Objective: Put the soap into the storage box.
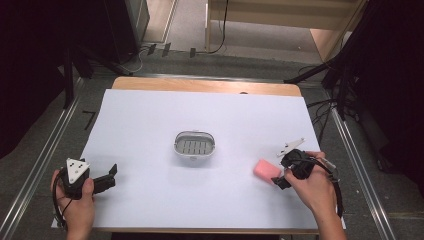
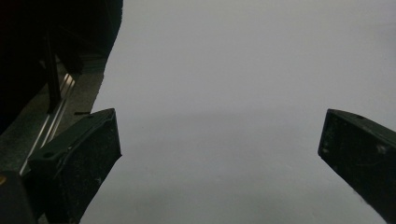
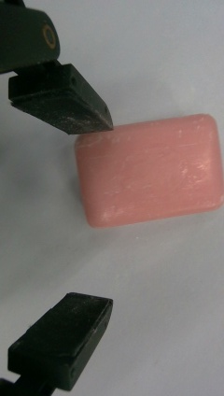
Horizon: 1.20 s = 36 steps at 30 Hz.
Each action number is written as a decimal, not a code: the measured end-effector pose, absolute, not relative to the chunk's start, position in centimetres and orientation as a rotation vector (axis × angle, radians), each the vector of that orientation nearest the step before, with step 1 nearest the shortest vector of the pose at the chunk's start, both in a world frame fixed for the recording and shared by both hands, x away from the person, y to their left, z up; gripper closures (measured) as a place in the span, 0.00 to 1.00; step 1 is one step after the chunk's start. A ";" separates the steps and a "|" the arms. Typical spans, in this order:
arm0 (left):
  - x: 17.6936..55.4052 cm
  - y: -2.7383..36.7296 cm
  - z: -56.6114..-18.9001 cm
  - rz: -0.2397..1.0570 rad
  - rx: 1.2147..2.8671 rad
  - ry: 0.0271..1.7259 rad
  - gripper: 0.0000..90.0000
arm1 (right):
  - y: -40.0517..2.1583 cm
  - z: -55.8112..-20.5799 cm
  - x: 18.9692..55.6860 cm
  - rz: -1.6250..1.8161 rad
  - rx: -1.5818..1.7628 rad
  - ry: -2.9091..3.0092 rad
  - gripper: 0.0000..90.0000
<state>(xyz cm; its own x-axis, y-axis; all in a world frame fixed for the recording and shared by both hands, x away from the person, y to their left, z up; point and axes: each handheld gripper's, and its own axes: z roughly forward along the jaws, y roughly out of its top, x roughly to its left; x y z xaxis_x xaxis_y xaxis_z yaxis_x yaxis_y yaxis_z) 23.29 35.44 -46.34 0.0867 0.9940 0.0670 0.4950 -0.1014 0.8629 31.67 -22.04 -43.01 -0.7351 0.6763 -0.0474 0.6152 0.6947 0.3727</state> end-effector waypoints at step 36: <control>23.3 35.2 -46.4 0.942 1.708 1.475 0.00 | -18.2 -45.0 34.4 0.447 0.987 2.895 0.43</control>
<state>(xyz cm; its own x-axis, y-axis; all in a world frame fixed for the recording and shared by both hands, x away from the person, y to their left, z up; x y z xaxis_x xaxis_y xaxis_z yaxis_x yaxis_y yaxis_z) 23.33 35.20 -46.38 0.0946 0.9915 0.0891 0.4976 -0.1246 0.8584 34.41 -18.16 -45.03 -0.7948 0.6052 0.0453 0.5906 0.7542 0.2868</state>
